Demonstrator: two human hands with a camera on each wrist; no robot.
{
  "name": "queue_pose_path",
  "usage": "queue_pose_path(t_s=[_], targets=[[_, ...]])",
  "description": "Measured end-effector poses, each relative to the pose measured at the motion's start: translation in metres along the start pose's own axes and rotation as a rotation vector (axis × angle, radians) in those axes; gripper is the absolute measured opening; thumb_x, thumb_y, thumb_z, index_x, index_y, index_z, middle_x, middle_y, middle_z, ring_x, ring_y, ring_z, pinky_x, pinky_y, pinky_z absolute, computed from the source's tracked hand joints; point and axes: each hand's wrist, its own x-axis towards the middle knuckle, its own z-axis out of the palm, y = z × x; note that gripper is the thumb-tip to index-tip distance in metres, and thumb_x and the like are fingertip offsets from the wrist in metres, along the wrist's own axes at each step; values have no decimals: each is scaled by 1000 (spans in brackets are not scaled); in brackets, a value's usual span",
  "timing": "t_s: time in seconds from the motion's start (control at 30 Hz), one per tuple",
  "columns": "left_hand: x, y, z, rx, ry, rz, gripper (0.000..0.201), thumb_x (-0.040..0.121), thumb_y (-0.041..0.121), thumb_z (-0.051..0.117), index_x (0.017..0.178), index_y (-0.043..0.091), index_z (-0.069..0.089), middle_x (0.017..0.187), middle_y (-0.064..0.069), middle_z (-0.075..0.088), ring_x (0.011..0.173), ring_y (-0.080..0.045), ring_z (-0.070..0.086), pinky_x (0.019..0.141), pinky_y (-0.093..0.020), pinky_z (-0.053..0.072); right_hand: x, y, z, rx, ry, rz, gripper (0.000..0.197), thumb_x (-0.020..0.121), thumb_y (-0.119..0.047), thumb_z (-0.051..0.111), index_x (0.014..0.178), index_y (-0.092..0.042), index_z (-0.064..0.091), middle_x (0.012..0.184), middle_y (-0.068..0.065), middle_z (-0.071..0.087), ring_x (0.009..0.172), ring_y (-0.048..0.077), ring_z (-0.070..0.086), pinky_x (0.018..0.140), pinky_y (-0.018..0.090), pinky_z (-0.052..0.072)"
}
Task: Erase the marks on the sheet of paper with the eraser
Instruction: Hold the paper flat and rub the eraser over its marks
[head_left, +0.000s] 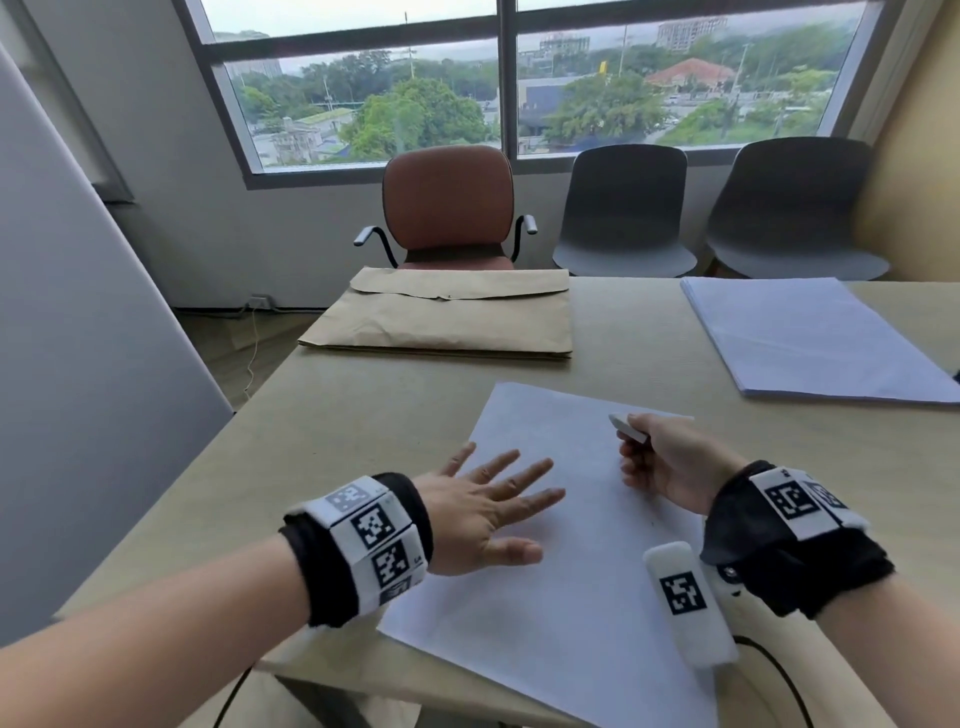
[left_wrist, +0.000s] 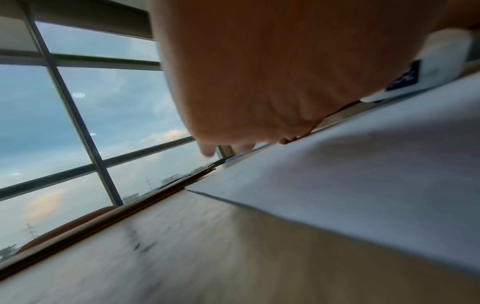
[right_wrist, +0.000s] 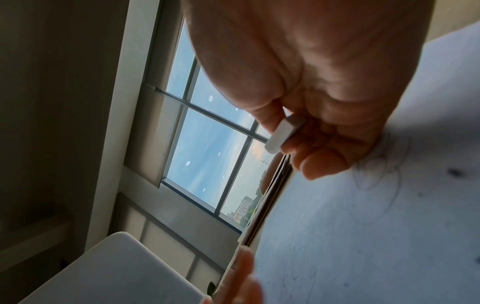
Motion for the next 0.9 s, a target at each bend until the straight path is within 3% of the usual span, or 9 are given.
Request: queue_pose_path(t_s=[0.17,0.2,0.27,0.4,0.47,0.6,0.67,0.8,0.9], targets=[[1,-16,-12,58,-59,-606,97,86,74,12,148,4,-14,157,-13,-15,146,-25,-12,114,-51,-12,-1,0,1,-20,11,0,31,99,-19,33,72,-8,43,66,6,39,53,18,38,45,25,36],[2,-16,-15,49,-7,-585,96,86,73,14,148,7,-16,157,-11,-19,146,-24,-15,115,-50,-12,-1,1,1,-22,12,-2,31,99,-19,32,72,-8,43,66,6,39,53,18,38,46,25,36],[4,-9,-19,2,89,-350,83,90,68,16,148,21,-20,155,0,-27,145,-20,-20,114,-47,-13,-2,0,2,-19,13,-6,32,99,-19,32,71,-8,43,66,7,38,53,18,37,49,26,34],[13,24,-13,-7,80,95,69,94,60,19,146,35,-20,153,12,-28,143,-13,-23,116,-41,-14,-4,0,4,-23,13,-16,32,99,-19,33,71,-7,43,65,7,38,53,19,36,50,27,32],[14,27,-7,-2,2,69,71,95,59,21,147,31,-18,155,10,-24,145,-13,-17,117,-42,-9,-5,-1,4,-24,12,-15,32,98,-19,34,70,-8,42,65,7,37,53,19,36,50,27,32],[7,1,-15,11,-100,-514,91,90,69,23,150,8,-10,159,-10,-9,147,-25,-4,116,-50,-4,-7,-1,4,-27,8,-13,32,99,-18,33,69,-8,42,65,7,37,53,18,35,50,26,32],[4,-9,-23,93,-72,-622,95,88,72,18,149,5,-12,158,-13,-13,147,-27,-8,115,-52,-5,-7,0,4,-26,7,-15,33,99,-19,33,70,-8,42,65,7,37,53,18,35,50,26,33],[7,2,-25,27,58,-220,70,94,60,17,148,29,-17,155,6,-25,145,-20,-17,116,-48,-9,-5,0,4,-21,10,-21,32,99,-19,33,70,-8,42,65,7,37,53,18,35,51,26,33],[19,19,-22,-30,46,-35,63,97,54,17,147,34,-17,155,10,-24,146,-16,-15,118,-46,-6,-5,0,5,-28,7,-27,32,99,-19,33,70,-7,43,66,7,38,54,18,36,51,26,33]])
